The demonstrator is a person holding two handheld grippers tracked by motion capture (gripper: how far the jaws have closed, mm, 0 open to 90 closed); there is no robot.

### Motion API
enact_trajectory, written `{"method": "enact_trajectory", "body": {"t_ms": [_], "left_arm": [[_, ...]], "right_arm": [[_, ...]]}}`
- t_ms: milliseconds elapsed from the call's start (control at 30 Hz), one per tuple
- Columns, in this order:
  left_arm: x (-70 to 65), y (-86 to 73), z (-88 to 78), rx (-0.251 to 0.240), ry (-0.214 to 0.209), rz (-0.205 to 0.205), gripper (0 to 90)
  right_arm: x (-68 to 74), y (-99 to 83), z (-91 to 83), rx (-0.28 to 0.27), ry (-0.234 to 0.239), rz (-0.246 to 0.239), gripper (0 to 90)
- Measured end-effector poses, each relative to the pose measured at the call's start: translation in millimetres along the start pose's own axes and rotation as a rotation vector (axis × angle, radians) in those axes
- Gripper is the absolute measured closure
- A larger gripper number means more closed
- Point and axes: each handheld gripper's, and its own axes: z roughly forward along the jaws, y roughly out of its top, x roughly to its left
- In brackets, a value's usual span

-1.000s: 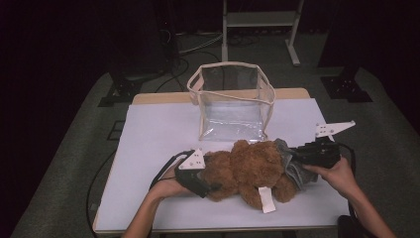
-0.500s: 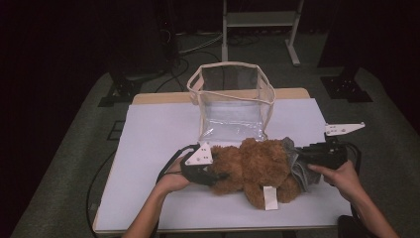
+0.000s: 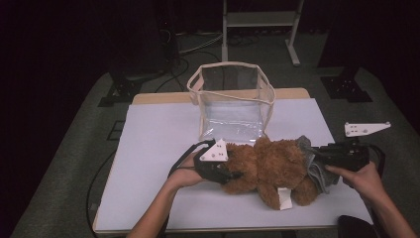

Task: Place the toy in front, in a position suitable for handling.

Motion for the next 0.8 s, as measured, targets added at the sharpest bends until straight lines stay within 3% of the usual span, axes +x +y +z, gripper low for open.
{"method": "enact_trajectory", "body": {"t_ms": [167,533,667,733,800], "left_arm": [[1.2,-12.9,-6.3,0.038,0.013,-0.032,40.0],[1.8,-24.7,-48.5,0.099,0.07,-0.038,40.0],[1.4,-35.3,-59.2,0.126,0.074,-0.052,39.5],[1.6,-38.4,-60.8,0.124,0.074,-0.055,38.3],[1.4,-42.2,-63.2,0.111,0.075,-0.064,35.5]], "right_arm": [[-11.2,-14.2,21.5,0.003,0.032,0.044,78.1],[-8.2,-7.0,69.2,0.034,0.084,0.025,78.1],[-8.0,-14.0,88.8,0.077,0.099,0.034,78.1],[-10.1,-20.5,96.7,0.098,0.094,0.034,78.0],[-15.0,-24.2,94.2,0.082,0.092,0.053,77.9]]}}
